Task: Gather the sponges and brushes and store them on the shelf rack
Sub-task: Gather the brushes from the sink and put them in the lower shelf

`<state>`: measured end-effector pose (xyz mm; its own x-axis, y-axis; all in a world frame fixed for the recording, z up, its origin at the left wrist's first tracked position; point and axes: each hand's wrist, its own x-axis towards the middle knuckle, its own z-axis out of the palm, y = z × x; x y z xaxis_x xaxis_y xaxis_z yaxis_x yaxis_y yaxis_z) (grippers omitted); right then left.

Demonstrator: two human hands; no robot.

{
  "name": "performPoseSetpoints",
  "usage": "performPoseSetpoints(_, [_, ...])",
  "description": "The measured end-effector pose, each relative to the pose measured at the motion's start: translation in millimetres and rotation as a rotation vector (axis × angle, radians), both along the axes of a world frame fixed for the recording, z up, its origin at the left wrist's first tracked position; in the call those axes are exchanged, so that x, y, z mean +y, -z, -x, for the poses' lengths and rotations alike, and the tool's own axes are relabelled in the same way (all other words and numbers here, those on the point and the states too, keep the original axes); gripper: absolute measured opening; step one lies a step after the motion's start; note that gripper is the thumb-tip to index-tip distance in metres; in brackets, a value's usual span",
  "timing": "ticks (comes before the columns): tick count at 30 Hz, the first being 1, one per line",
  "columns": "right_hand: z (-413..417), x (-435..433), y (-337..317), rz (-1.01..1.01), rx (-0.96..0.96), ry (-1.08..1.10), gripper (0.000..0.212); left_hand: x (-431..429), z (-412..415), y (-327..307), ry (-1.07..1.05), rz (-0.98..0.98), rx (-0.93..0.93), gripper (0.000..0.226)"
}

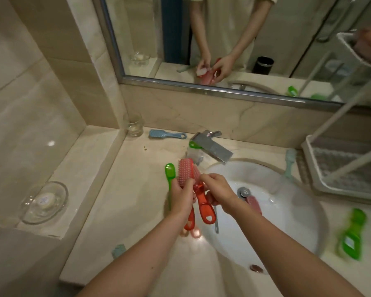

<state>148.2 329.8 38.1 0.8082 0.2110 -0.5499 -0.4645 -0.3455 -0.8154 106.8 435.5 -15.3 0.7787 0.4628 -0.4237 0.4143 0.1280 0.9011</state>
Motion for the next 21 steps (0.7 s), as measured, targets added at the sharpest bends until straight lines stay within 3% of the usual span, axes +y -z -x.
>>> performPoseSetpoints(8, [16.8, -113.6, -11.6, -0.010, -0.048, 0.077, 0.021, -109.8, 5.0, -27.6, 0.123, 0.064, -0.069, 0.020])
performPoseSetpoints(14, [27.2, -213.3, -17.0, -0.017, -0.025, 0.082, 0.011, -207.8, 14.3, -36.1, 0.152, 0.065, -0.073, 0.021])
performPoseSetpoints(18, [31.7, -279.6, -19.2, 0.013, -0.028, 0.106, 0.026, -272.7, 16.7, -42.2, 0.171, 0.085, -0.067, 0.020])
performPoseSetpoints(21, [34.4, -323.7, -20.1, 0.002, -0.036, 0.102, 0.025, -315.9, 16.0, -44.0, 0.180, 0.072, -0.074, 0.018])
